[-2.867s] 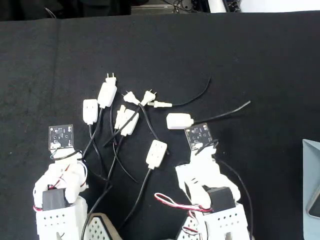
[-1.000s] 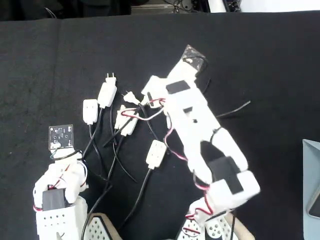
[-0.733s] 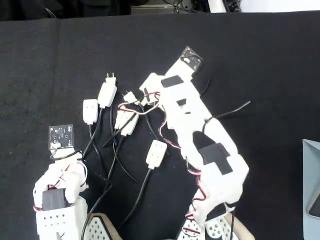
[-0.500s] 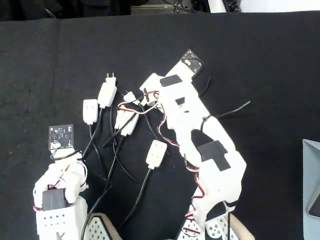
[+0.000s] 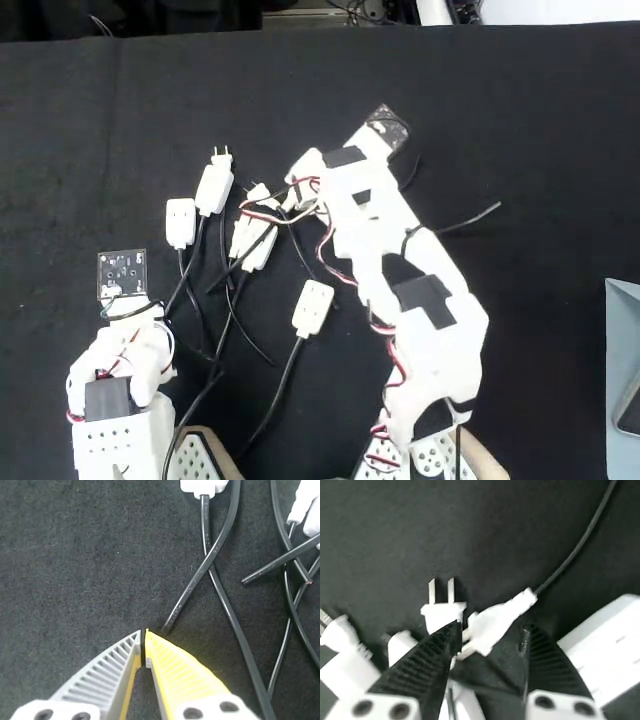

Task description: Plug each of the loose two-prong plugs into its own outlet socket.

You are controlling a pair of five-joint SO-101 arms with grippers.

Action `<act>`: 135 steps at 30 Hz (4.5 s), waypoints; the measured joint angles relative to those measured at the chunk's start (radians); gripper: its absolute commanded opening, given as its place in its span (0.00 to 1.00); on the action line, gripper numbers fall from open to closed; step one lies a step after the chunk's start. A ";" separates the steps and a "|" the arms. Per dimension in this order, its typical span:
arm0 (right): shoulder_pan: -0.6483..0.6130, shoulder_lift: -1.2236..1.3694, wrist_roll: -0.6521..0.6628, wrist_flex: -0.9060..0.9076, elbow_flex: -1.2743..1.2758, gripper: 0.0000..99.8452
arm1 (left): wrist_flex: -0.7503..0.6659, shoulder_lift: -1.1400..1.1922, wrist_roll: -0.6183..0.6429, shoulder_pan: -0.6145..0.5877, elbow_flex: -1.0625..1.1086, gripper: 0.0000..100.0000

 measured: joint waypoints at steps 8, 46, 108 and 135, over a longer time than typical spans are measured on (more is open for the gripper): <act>0.017 0.023 -0.038 -0.009 0.000 0.19 | 0.000 0.000 0.000 0.000 0.000 0.03; 0.146 -0.334 1.183 0.531 0.048 0.01 | 0.000 0.000 0.000 0.000 0.000 0.03; 0.152 -0.192 1.301 0.578 0.250 0.10 | 0.000 0.000 0.000 0.000 0.000 0.03; 0.196 -0.199 1.330 0.571 0.255 0.19 | 0.000 0.000 0.000 0.000 0.000 0.03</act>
